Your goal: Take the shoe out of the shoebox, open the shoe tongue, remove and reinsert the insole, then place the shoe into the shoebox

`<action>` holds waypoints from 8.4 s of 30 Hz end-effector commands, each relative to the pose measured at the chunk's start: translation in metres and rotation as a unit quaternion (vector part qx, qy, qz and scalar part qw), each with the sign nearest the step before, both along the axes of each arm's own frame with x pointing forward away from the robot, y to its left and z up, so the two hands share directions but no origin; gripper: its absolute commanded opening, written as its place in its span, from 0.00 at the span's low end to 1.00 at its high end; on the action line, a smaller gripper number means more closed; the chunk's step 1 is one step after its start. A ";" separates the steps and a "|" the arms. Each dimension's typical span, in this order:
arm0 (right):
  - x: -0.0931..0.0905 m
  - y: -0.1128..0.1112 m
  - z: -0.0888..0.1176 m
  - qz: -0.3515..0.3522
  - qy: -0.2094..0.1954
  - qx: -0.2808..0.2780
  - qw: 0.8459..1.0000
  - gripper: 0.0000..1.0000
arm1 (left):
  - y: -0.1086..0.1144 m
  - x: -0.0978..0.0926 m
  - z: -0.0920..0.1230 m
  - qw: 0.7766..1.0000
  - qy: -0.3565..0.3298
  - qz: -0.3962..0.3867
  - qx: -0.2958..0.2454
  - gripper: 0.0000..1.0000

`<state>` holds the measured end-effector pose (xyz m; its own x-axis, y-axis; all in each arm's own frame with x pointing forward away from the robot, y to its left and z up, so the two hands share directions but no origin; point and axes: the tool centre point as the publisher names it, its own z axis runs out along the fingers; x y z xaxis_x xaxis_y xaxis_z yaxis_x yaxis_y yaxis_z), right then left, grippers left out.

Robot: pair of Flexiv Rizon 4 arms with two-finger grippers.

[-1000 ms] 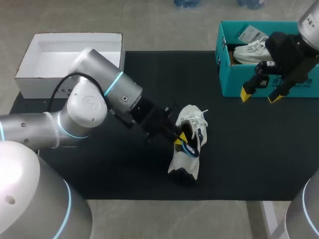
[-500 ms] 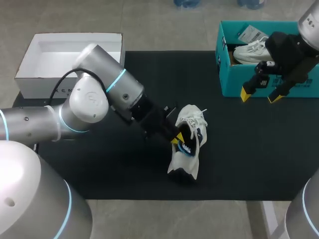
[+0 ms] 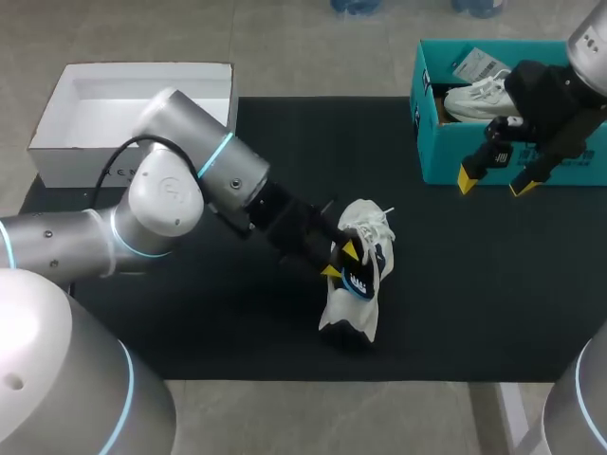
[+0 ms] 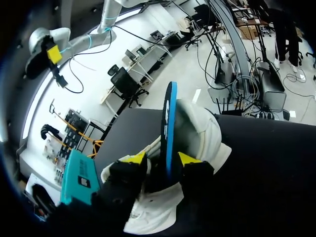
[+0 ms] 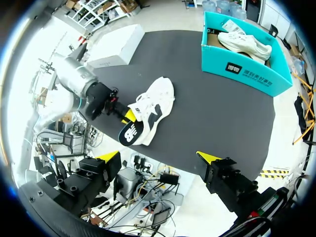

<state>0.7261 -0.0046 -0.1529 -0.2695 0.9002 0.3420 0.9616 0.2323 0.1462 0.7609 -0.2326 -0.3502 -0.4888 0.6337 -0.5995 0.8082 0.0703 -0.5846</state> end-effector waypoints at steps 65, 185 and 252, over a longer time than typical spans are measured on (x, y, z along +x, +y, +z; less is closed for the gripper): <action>0.002 0.001 -0.001 0.000 0.001 -0.001 1.000 1.00 | -0.006 -0.016 0.005 1.000 0.006 -0.018 -0.008 0.00; -0.037 -0.065 0.012 -0.052 -0.014 -0.009 0.999 1.00 | 0.023 -0.013 0.001 0.969 -0.090 -0.133 0.185 0.00; -0.037 -0.065 0.012 -0.052 -0.014 -0.009 0.999 1.00 | 0.006 -0.013 0.008 0.939 -0.174 -0.175 0.241 0.00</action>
